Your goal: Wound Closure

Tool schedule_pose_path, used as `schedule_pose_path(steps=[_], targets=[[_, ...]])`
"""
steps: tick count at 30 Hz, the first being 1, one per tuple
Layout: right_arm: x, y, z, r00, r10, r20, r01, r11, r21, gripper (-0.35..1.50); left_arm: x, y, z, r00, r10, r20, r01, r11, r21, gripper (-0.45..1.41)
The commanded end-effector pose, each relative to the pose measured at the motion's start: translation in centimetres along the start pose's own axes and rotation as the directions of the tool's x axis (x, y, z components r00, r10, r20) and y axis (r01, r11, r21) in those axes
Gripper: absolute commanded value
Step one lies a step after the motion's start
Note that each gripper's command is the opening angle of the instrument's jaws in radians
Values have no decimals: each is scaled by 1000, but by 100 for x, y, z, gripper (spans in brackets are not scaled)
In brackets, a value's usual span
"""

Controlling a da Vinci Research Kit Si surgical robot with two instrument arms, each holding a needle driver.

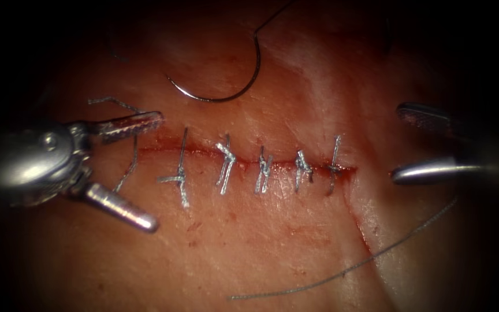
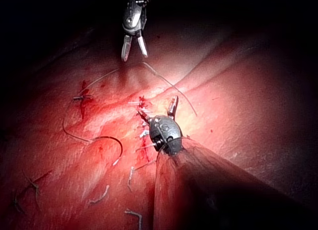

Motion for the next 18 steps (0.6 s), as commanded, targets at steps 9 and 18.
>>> schedule_pose_path(steps=[9,18], targets=[[-7,7,1,988,-154,-1,154,987,-40,130,-27,-37,9,993,119,1,-118,990,74,64],[-16,11,-18,977,-214,-9,210,967,-142,130,-49,-32,-4,983,185,13,-186,977,103,59]])
